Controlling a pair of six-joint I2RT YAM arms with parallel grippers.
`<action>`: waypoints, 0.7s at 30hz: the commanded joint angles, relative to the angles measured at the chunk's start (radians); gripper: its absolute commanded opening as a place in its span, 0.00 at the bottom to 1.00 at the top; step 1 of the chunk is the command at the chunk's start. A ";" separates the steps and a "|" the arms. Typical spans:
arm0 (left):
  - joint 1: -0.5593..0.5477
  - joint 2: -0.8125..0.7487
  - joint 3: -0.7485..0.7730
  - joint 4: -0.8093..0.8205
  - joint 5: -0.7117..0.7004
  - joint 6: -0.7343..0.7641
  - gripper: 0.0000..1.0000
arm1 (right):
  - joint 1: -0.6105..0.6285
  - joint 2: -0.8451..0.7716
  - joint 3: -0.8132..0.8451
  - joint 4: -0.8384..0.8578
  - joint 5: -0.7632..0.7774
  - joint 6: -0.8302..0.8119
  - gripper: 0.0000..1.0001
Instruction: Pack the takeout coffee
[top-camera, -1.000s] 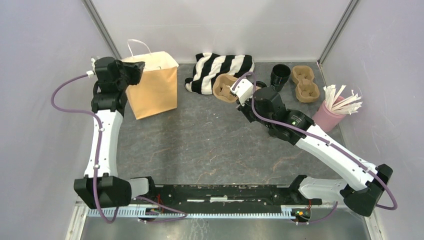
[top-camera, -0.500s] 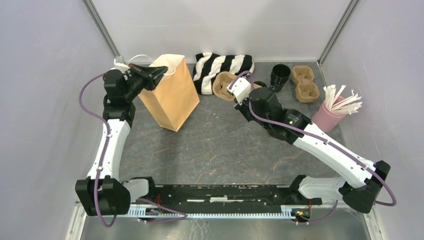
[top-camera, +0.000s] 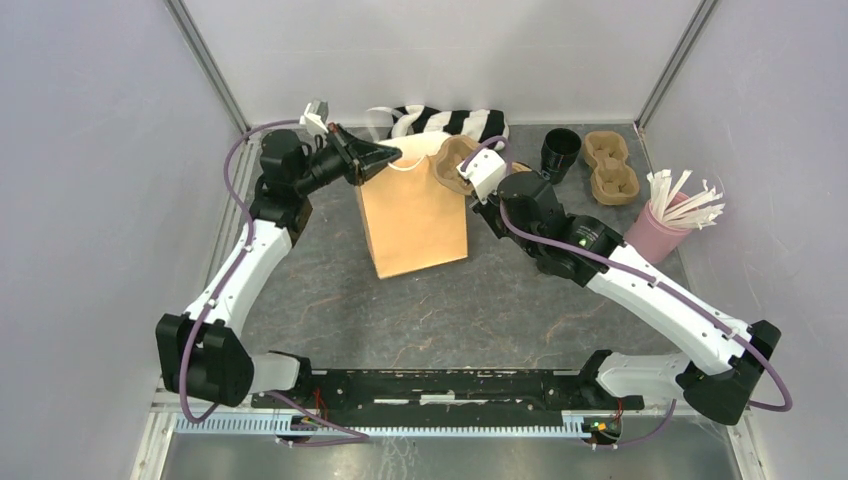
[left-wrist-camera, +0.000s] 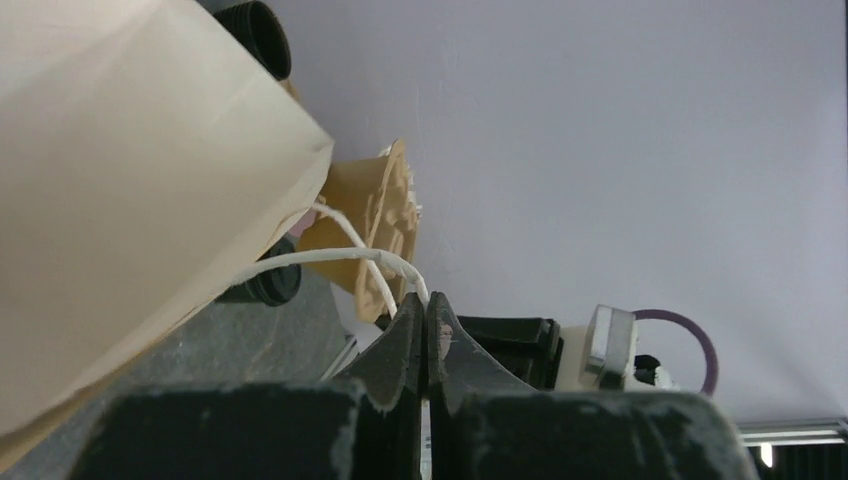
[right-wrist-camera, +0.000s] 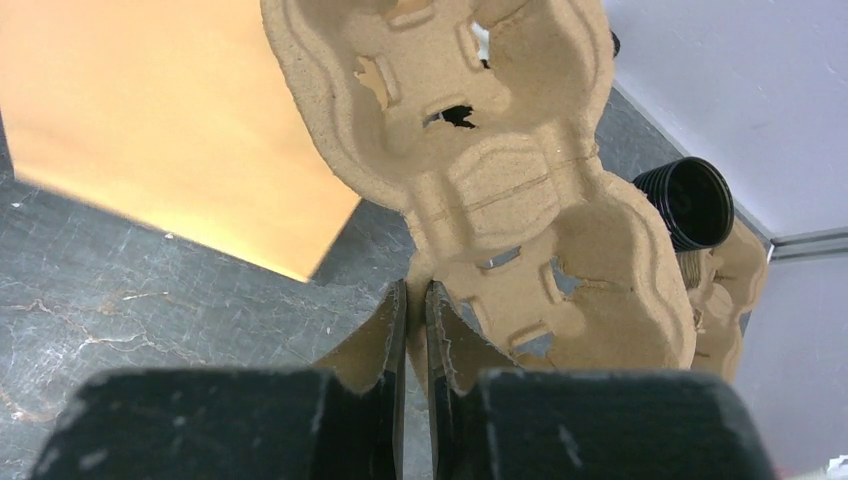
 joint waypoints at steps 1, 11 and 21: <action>0.001 -0.075 -0.076 -0.003 0.024 0.066 0.02 | 0.004 -0.027 0.062 -0.008 0.056 0.032 0.00; -0.021 -0.159 -0.155 -0.040 0.024 0.075 0.02 | 0.004 -0.138 0.055 -0.051 0.073 0.046 0.00; -0.156 -0.170 -0.084 -0.145 0.029 0.160 0.10 | 0.004 -0.208 0.104 -0.027 0.154 0.006 0.00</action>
